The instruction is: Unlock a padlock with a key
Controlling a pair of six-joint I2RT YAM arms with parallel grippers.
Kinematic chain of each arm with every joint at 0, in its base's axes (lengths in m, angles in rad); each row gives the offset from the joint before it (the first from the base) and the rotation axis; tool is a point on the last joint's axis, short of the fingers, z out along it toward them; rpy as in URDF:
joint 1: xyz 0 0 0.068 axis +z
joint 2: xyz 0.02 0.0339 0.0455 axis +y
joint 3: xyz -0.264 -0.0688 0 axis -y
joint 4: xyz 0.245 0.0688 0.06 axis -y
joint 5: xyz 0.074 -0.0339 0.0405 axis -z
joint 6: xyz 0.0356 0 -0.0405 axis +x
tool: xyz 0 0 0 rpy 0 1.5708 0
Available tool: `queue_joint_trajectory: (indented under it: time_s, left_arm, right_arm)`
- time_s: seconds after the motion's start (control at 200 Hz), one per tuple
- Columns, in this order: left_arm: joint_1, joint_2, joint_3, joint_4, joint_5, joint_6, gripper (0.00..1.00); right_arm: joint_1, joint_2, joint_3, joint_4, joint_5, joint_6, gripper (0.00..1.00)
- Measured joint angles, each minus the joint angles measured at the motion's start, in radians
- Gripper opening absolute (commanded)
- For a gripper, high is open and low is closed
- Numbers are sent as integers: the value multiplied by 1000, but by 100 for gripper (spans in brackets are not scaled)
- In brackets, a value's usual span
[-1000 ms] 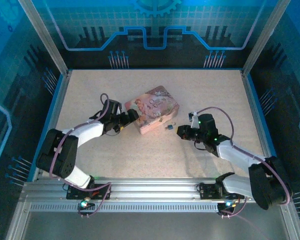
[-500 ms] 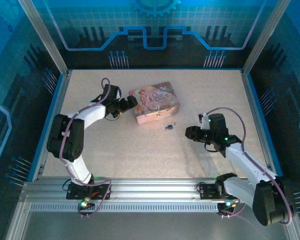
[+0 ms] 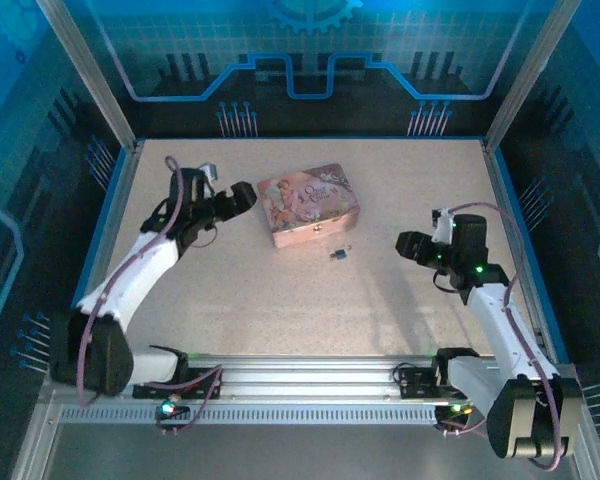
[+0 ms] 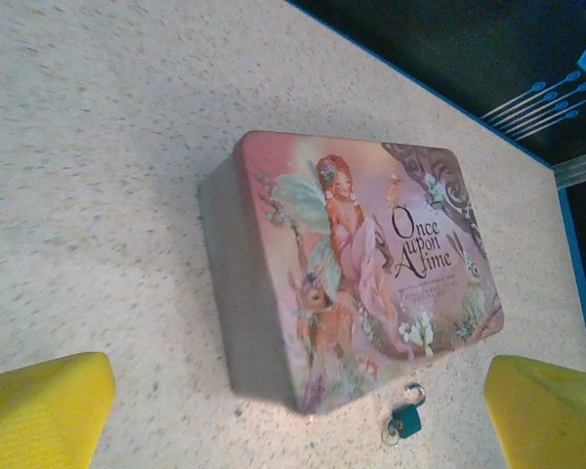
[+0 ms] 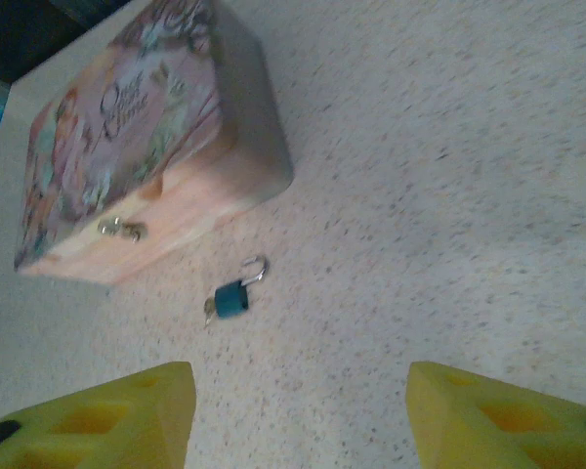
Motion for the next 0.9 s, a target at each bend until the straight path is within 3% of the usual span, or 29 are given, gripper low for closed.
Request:
queue_joint_trajectory:
  time_s: [0.185,0.355,0.54,0.705,0.9]
  left_arm:
    - [2,-263,-179,-27,-131,0,99]
    - [5,-399,-302,-24,-268,8,99]
    - [5,-412,-376,18,-350,121,99]
    - [5,-410,-452,144,-392,287,99]
    - [5,-380,-536,273,-417,393,99]
  right_arm:
    - [-83,-6,19,-28,50,-34,100]
    - [-110,-20,16,-27,144,-111,100]
    - [-109,-66,-68,71,229,-224,100]
    - [-76,-50,-175,238,283,-277,100]
    - [15,48,-256,474,342,-318,100]
